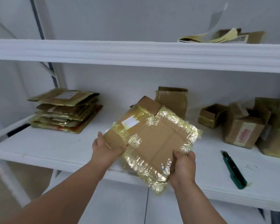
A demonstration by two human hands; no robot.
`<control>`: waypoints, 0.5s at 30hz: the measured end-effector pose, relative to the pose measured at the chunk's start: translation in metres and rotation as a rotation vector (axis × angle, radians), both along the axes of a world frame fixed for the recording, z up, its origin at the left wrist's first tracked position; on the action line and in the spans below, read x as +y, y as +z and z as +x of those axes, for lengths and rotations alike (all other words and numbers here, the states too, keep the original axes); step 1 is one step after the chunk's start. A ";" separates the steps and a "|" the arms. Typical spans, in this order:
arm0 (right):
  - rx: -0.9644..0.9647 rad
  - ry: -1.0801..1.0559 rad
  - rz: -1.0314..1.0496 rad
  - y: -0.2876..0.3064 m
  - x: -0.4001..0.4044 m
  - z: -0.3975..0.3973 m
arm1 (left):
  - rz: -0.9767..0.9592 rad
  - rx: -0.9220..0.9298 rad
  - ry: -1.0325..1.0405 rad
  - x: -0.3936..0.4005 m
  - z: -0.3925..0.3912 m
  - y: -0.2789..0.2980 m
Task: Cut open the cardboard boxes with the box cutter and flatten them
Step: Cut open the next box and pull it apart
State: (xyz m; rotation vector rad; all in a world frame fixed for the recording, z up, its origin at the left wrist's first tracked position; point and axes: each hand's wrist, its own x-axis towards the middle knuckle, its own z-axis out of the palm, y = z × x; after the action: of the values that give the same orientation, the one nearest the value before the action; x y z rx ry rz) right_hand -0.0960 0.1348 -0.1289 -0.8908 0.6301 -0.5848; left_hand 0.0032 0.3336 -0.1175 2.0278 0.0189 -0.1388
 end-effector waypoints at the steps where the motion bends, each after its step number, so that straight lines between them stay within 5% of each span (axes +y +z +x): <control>1: -0.025 0.014 0.034 0.003 0.019 0.006 | -0.141 0.042 -0.019 0.015 0.000 0.004; 5: -0.094 0.091 0.146 0.010 0.093 0.029 | -0.406 0.082 -0.027 0.068 0.004 0.013; 15: -0.117 0.266 0.318 0.013 0.151 0.096 | -0.276 -0.120 0.069 0.177 0.066 0.034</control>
State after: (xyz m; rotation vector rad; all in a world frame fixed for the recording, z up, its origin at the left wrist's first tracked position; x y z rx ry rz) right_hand 0.0000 0.2854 -0.1162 -0.6224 0.4721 -0.2836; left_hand 0.0694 0.5105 -0.0837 1.7540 -0.0057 0.0231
